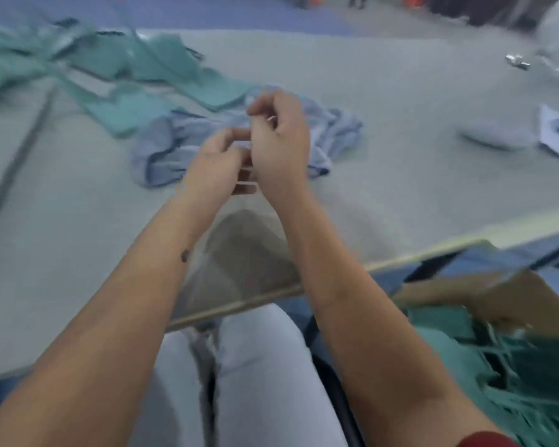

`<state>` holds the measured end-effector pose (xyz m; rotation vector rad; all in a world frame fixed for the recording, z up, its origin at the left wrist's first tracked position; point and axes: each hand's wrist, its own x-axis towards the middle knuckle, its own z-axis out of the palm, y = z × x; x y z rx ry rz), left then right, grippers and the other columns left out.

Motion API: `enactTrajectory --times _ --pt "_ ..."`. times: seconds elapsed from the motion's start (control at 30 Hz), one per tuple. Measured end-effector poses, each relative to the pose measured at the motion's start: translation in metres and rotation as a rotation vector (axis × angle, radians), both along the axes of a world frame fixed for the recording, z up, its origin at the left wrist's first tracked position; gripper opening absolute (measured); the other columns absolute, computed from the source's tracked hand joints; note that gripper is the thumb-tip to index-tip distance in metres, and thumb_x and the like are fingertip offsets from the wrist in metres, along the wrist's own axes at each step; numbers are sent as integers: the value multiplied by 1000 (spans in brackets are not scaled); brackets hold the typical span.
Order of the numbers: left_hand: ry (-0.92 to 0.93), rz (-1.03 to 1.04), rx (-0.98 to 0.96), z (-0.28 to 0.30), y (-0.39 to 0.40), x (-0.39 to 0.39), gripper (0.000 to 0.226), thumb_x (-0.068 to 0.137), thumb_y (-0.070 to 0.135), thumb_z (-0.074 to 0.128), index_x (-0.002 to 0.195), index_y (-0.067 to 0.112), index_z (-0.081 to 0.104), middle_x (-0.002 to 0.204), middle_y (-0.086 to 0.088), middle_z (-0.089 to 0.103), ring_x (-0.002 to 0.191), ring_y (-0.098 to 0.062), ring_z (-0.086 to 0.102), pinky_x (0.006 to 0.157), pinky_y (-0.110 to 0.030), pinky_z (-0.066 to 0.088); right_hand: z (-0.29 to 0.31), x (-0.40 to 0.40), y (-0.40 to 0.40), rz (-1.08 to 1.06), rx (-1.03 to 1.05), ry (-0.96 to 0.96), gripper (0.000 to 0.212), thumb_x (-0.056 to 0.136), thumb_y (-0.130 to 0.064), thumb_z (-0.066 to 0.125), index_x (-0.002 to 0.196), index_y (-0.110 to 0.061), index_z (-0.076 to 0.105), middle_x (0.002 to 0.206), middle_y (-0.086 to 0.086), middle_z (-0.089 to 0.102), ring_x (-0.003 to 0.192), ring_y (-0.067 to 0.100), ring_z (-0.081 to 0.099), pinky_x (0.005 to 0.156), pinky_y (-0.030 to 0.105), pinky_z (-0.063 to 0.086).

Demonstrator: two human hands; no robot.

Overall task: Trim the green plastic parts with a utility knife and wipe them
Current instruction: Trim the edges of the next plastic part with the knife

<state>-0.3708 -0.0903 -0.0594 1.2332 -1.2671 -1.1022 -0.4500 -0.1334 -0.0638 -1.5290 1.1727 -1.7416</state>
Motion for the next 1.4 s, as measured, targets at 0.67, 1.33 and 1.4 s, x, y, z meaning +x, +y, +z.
enactTrajectory --times 0.67,1.33,1.4 --pt "-889 525 -2 -41 -78 117 18 89 37 57 95 21 62 97 -4 68 93 -29 61 68 -31 39 -25 66 -51 168 56 688 31 88 -16 50 119 -16 53 62 -9 47 63 20 44 56 33 28" --pt "-849 513 22 -43 -80 160 31 94 27 46 119 24 64 159 1 25 148 -24 8 117 -38 8 7 4 -88 -319 232 -674 56 95 -21 54 144 -17 29 141 0 37 122 16 45 97 27 41" --pt "-957 403 47 -46 -80 160 38 96 36 41 132 32 53 161 5 15 149 -24 -2 119 -44 5 9 3 -81 -576 176 -353 62 87 -18 58 143 -15 32 153 7 17 137 21 26 107 29 30"
